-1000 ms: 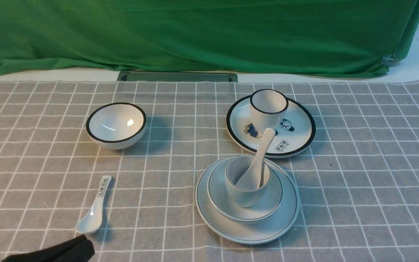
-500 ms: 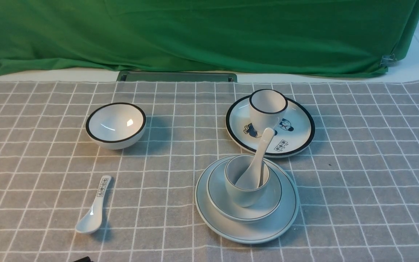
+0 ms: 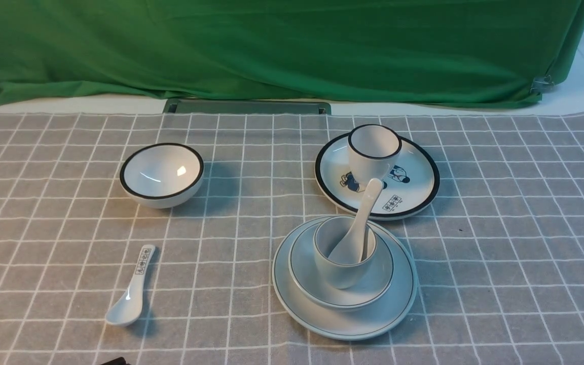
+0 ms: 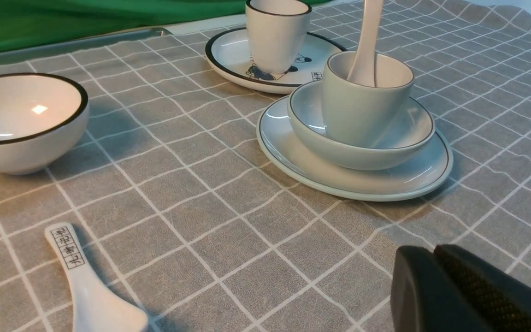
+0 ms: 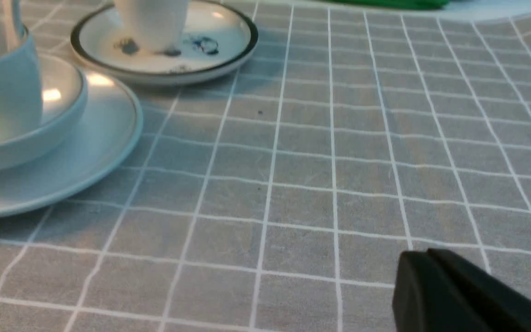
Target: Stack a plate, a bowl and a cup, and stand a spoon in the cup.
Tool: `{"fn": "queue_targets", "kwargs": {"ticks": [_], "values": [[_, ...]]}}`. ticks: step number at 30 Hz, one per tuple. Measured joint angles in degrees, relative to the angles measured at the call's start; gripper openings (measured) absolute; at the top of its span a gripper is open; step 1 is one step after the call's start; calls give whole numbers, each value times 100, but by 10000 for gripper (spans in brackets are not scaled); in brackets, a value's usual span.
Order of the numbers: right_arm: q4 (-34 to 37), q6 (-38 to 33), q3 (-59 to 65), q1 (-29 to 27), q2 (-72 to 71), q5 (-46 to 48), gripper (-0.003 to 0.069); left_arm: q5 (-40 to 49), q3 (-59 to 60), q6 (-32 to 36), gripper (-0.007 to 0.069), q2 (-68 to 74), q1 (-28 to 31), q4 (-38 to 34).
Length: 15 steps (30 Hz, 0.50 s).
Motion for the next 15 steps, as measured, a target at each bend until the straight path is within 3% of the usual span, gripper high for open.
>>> {"fn": "queue_targets", "kwargs": {"ticks": [15], "values": [[-7, -150, 0, 0, 0, 18, 33, 0, 0, 10, 13, 0, 0, 0]]}}
